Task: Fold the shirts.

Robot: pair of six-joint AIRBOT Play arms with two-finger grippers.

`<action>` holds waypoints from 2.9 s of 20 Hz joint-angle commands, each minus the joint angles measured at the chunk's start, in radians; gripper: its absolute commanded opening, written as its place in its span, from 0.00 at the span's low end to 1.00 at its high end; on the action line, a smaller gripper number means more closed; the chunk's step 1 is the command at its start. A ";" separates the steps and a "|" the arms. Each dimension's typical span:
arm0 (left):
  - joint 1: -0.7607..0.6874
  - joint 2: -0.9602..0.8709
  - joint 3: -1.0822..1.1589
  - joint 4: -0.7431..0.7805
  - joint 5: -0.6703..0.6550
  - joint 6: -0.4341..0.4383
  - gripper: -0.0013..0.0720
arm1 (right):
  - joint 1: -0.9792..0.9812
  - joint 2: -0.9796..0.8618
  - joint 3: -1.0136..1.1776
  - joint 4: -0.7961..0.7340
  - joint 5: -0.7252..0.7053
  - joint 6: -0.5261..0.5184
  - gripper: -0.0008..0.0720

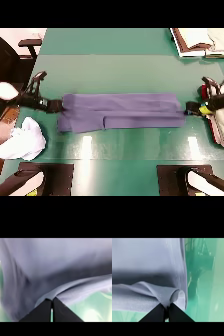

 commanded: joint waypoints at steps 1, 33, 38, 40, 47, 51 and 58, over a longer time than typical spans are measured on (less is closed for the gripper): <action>0.001 -0.224 0.169 0.000 0.086 0.042 0.05 | 0.024 -0.203 0.197 0.039 -0.030 0.002 0.03; -0.426 -0.522 0.428 -0.183 0.245 -0.048 0.05 | -0.167 -0.433 0.243 0.566 0.067 -0.322 0.03; -0.540 -0.695 0.606 -0.183 0.241 -0.088 0.05 | -0.063 -0.267 0.444 0.576 0.119 -0.234 0.03; -0.576 -0.747 0.656 -0.184 0.242 -0.102 0.05 | 0.009 -0.216 0.517 0.575 0.113 -0.205 0.03; -0.625 -0.820 0.697 -0.240 0.317 -0.103 0.05 | 0.233 -0.191 0.700 0.575 0.109 -0.104 0.03; -0.625 -0.820 0.697 -0.247 0.369 -0.103 0.05 | 0.312 -0.192 0.706 0.576 0.094 -0.101 0.03; -0.466 -0.662 0.699 -0.012 0.230 -0.103 0.05 | 0.437 -0.217 0.706 0.705 -0.022 -0.107 0.03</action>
